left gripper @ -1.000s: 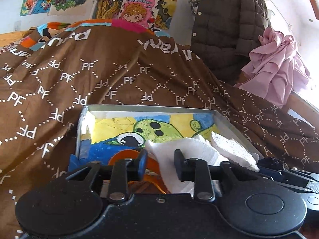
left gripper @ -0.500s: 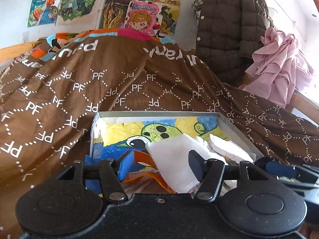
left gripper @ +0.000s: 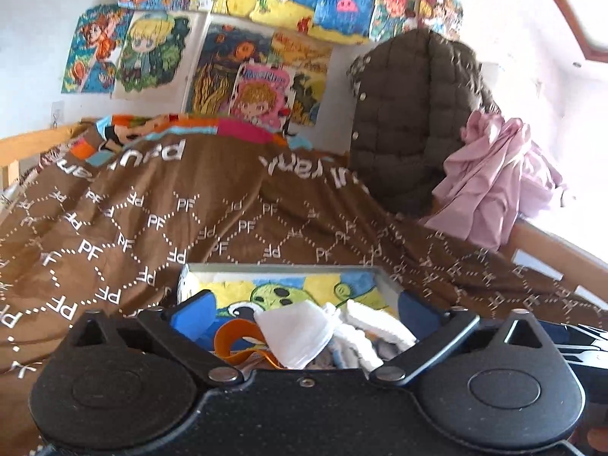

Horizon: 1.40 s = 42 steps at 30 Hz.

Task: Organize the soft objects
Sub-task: 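Lower the towel and sponge into the tray and open both tools, then move both tools back toward the striped towel and wipes packet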

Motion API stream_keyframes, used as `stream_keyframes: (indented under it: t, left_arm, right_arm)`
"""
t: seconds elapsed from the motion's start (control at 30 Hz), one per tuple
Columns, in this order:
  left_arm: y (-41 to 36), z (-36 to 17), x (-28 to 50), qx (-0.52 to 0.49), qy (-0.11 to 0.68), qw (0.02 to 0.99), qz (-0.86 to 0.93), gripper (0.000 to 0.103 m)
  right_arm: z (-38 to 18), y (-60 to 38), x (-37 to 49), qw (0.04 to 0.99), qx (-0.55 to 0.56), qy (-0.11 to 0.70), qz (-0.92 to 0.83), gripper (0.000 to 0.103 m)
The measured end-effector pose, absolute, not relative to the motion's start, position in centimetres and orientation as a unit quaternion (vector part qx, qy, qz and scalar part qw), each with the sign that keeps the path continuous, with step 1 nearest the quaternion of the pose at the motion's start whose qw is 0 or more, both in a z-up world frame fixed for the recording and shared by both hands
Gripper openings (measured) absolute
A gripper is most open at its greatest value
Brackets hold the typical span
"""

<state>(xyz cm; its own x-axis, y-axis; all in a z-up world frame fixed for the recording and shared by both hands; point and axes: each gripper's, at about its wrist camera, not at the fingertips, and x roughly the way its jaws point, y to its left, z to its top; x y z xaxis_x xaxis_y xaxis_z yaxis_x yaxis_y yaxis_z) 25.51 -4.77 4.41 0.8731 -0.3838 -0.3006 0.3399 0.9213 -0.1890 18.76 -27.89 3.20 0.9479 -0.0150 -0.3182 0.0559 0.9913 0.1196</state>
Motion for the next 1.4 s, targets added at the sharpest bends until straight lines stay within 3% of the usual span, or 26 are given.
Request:
stream_keyframes:
  t: [0.67, 1.4]
  left_arm:
    - [-5.1, 3.7, 14.5, -0.076, 0.175, 0.957, -0.221, 0.102]
    - [-6.3, 1.5, 7.1, -0.025, 0.214, 0.950, -0.227, 0.102]
  right_arm:
    - [3.0, -29.9, 6.3, 0.975, 0.112, 0.178, -0.073, 0.102]
    - [0.8, -30.2, 2.1, 0.952, 0.133, 0.257, -0.100, 0.103]
